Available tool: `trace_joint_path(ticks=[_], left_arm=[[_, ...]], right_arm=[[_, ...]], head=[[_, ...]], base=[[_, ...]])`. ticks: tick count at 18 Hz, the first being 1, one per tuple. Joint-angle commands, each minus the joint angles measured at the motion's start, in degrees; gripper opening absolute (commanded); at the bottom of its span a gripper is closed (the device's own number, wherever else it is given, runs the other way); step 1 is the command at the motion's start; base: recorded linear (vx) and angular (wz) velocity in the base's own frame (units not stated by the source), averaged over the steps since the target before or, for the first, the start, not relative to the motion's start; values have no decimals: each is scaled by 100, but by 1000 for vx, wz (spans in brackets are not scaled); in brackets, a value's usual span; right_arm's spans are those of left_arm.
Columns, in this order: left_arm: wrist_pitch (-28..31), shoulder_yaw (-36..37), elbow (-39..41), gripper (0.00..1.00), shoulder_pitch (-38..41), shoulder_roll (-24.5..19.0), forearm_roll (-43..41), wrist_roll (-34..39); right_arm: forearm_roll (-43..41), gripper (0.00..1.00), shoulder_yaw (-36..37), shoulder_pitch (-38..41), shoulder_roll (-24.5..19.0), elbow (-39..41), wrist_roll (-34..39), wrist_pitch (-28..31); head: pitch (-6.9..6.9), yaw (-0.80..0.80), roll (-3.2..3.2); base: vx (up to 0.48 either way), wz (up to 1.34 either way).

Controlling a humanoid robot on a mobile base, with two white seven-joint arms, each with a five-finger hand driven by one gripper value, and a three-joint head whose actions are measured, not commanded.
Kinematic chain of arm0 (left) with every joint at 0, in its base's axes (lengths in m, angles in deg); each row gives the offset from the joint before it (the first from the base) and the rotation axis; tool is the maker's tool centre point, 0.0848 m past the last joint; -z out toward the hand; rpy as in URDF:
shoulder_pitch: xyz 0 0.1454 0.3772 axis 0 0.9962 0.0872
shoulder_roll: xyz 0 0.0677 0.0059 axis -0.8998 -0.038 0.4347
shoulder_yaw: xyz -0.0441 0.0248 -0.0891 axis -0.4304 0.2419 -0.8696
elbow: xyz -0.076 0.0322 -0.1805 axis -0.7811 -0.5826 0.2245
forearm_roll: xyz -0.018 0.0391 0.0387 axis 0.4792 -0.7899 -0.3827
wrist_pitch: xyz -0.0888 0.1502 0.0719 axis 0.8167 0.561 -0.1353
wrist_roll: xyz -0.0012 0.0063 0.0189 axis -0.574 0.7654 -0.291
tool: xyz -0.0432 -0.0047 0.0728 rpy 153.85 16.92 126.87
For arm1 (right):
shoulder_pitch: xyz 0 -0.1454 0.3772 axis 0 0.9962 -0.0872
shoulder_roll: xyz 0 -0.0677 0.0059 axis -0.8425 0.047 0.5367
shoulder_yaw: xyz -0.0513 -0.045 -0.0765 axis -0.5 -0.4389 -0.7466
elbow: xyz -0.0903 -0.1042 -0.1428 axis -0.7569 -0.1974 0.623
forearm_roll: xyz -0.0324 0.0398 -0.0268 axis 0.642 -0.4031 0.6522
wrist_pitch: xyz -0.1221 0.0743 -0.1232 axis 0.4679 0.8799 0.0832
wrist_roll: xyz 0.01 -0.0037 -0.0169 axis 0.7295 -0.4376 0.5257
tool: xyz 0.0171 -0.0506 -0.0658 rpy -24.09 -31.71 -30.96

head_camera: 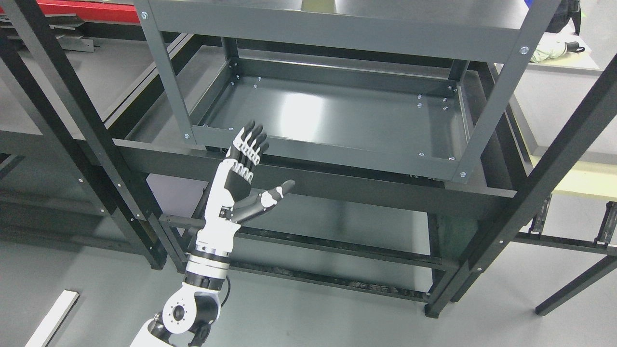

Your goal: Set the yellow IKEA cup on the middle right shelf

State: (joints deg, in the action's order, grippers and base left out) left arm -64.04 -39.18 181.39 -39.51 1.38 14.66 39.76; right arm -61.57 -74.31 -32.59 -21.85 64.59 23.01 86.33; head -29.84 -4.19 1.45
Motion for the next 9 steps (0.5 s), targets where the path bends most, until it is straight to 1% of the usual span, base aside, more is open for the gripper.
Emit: trace_joint_path(ticks=[1, 2, 3, 7, 9], left_arm=[[880, -1149, -273, 99, 414, 320, 0, -3], [1092, -1185, -141, 99, 493, 329, 0, -3], [1181, -1195, -18, 99, 563, 321, 0, -3], [1383, -1326, 27, 99, 485, 321, 0, -3], [1393, -1344, 36, 99, 459, 312, 0, -3]], right_arm=[[-141, 99, -97, 78, 100, 9, 2, -1], [-141, 99, -97, 78, 100, 0, 2, -1], [-141, 99, -97, 78, 100, 0, 2, -1], [-141, 99, -97, 78, 100, 0, 2, -1], [-141, 99, -97, 78, 100, 0, 2, -1]], head=[[0, 0, 0], [0, 0, 0], [0, 0, 0], [0, 0, 0], [0, 0, 0]], base=[[-86, -9], [-86, -9], [-59, -4], [-22, -1], [0, 0]])
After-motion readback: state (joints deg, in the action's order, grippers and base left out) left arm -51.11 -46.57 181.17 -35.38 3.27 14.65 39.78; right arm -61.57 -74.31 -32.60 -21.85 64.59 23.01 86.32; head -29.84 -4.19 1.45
